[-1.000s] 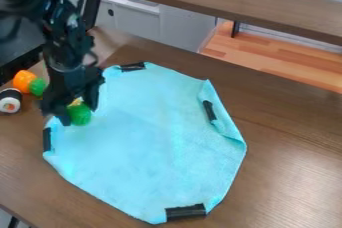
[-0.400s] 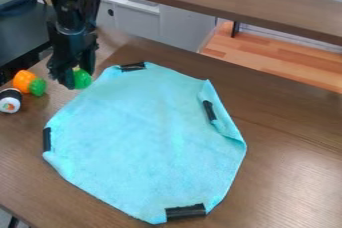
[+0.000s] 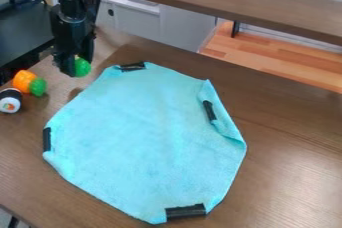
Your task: Put out the green figure from the bottom left of the cloth
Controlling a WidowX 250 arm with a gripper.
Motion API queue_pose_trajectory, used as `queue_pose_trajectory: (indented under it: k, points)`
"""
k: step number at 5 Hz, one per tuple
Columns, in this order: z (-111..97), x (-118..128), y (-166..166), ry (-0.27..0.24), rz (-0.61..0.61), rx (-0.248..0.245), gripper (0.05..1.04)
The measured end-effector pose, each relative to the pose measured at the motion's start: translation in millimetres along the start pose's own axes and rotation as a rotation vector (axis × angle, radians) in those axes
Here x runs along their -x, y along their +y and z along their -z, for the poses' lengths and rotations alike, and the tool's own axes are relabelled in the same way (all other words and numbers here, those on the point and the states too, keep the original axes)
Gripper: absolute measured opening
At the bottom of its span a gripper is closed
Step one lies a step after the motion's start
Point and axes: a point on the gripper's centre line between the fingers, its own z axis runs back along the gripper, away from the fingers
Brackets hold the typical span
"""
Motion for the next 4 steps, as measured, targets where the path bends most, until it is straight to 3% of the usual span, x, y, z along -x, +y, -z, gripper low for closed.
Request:
queue_pose_trajectory:
  k: [2, 3, 4]
  points:
    - [11.9, -18.9, -12.6, -0.035, -0.053, -0.010, 0.695]
    - [13.3, -22.8, -12.8, -0.046, -0.064, -0.003, 0.763]
    - [26.0, -24.3, -8.5, -0.012, -0.102, -0.007, 0.990]
